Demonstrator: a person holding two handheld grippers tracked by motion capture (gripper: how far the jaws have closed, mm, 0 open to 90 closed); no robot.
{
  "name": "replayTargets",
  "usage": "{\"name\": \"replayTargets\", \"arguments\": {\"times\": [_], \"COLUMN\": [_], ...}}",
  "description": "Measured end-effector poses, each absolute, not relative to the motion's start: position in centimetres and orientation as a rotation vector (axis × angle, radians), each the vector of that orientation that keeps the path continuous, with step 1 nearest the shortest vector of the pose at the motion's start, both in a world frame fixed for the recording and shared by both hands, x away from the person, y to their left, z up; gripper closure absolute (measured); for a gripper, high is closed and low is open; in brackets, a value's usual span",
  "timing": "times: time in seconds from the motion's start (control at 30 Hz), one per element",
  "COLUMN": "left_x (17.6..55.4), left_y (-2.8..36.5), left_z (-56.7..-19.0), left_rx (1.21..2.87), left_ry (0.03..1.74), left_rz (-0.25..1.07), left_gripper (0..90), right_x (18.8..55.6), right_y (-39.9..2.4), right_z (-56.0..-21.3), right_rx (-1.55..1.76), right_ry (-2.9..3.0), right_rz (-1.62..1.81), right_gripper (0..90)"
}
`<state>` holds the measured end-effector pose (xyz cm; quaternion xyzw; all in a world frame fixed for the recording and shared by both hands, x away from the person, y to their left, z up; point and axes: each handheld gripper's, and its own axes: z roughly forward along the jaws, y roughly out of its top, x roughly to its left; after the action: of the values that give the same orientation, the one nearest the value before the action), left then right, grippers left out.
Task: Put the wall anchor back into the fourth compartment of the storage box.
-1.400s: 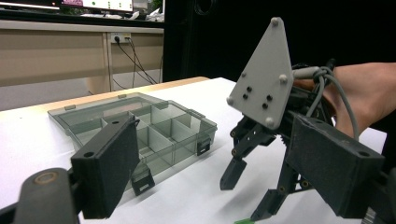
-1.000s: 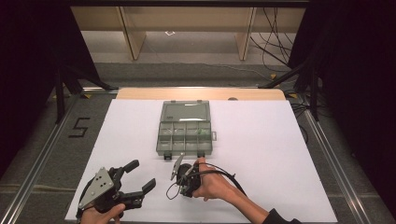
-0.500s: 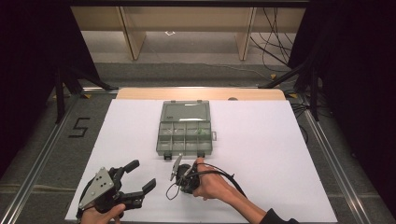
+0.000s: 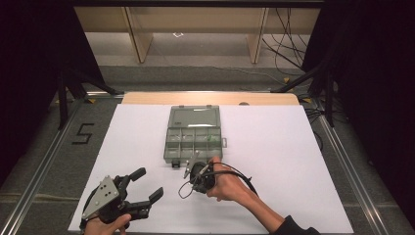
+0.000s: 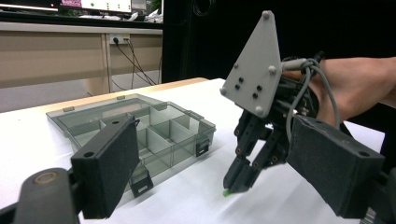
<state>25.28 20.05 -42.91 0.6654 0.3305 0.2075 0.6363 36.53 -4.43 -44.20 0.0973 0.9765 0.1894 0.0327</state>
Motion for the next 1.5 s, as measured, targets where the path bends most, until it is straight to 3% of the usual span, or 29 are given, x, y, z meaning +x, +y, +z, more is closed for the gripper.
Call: {"name": "replayTargets", "arguments": {"times": [0.6,1.5], "left_x": [25.3,25.4], "left_y": [20.1,20.1], "left_z": [-42.9,-43.0], "left_rx": [1.524,1.524], "left_ry": [0.754,0.756], "left_rz": [0.474,0.478], "left_gripper": [15.8,15.8], "right_x": [39.4,43.7], "right_y": [-8.0,-10.7], "right_z": [-41.1,-40.4], "right_rx": [0.437,0.634], "right_ry": [2.879,2.732], "right_rz": [0.701,0.729], "right_gripper": [84.1,84.2]}}
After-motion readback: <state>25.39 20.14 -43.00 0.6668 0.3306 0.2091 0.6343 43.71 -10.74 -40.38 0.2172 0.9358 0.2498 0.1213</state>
